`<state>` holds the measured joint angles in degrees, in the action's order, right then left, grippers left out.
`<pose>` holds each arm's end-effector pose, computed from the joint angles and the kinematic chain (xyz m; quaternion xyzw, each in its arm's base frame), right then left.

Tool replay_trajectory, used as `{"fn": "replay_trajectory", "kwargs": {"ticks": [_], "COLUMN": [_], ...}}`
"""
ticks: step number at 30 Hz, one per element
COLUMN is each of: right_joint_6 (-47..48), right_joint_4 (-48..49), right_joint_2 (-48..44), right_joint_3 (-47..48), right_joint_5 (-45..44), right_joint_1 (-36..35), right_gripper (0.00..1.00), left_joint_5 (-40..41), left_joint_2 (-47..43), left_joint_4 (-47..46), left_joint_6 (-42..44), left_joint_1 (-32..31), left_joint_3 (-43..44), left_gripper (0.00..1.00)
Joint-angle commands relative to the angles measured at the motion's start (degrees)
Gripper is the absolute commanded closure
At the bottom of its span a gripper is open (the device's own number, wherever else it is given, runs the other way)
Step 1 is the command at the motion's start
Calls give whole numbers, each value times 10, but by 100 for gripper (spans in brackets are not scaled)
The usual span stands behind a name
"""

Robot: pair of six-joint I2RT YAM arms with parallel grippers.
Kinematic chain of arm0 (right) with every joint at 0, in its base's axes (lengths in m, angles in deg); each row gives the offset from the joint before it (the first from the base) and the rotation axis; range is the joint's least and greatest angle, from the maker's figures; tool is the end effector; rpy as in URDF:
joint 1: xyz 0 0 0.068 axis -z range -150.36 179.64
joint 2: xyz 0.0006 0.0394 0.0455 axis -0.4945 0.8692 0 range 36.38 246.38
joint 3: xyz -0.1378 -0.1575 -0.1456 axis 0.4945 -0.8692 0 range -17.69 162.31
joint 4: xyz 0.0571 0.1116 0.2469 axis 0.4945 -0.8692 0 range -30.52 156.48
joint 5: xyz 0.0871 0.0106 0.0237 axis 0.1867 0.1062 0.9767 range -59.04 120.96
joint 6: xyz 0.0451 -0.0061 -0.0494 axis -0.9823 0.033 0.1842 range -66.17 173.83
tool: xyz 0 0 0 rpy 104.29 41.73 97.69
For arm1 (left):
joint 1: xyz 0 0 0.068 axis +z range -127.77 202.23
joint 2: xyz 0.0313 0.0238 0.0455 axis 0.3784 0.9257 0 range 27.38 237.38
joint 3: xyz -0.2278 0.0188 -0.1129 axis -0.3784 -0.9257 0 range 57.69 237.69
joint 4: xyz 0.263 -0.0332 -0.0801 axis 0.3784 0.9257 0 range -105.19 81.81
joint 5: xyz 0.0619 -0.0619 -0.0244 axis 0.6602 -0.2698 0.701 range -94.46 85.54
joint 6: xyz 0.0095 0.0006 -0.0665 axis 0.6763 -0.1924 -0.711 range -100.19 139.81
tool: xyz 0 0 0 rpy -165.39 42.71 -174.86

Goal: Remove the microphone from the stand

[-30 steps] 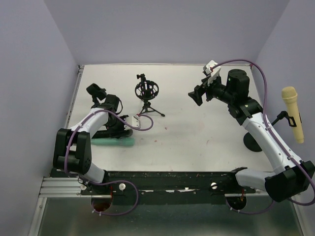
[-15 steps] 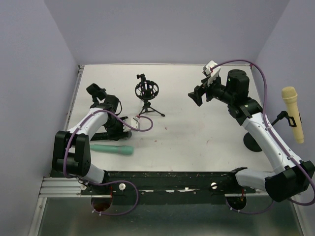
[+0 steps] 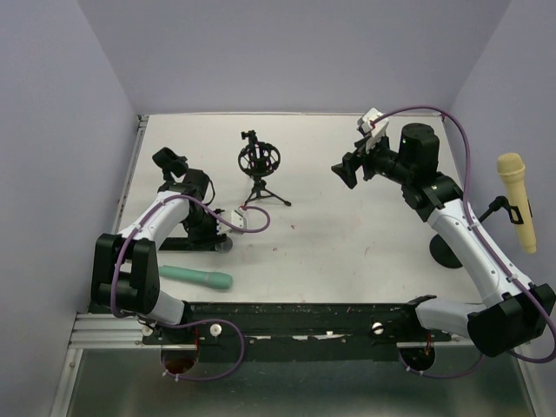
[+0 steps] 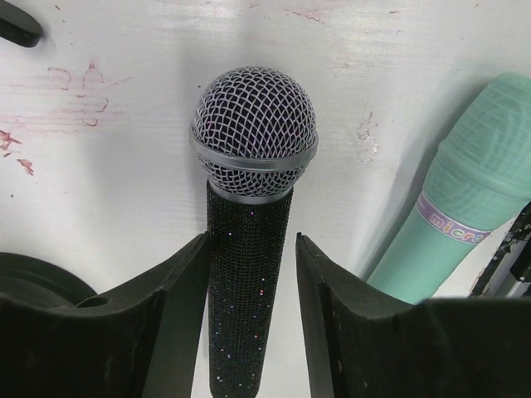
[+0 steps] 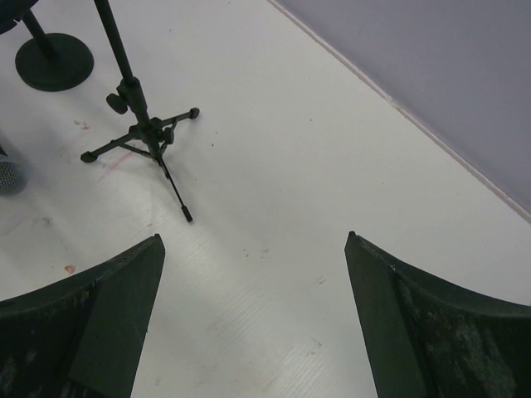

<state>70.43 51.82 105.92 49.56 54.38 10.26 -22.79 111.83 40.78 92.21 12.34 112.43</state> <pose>0.2907 0.1249 0.3572 -0.3579 0.7111 0.1771 0.5788 0.2556 -0.0617 0.1559 0.6537 0.7389 -0.1167 0.1144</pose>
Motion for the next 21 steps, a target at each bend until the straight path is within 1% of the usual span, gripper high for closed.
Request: {"fn": "replay_trajectory", "kwargs": {"ticks": [1,7,11,13,16,19,21], "right_joint_6": [5,4,4,5,11,7,6], "right_joint_4": [7,10,9,9,3,5,10], "right_joint_2": [-3,-4,-2,2,13,30,42], "right_joint_3": [-11,-14,-12,-10,2,15,20], "right_joint_5": [10,11,14,17,29,46,74], "right_joint_1": [5,6,6,6,7,6,6], "right_gripper": [3,3,3,3,3,3,3], "left_joint_5": [-32,-29,-44,-72,-131,-173,-193], "left_joint_2": [-3,-3,-8,-21,-63,-97,-116], "left_joint_4": [29,7,-5,-3,-21,-47,-77], "left_joint_6": [3,-13,-35,-36,-52,-95,-138], "left_joint_1": [-5,-5,-6,-5,-7,-10,-9], "left_joint_3": [12,9,21,28,20,14,12], "left_gripper": [48,48,47,43,39,37,37]}}
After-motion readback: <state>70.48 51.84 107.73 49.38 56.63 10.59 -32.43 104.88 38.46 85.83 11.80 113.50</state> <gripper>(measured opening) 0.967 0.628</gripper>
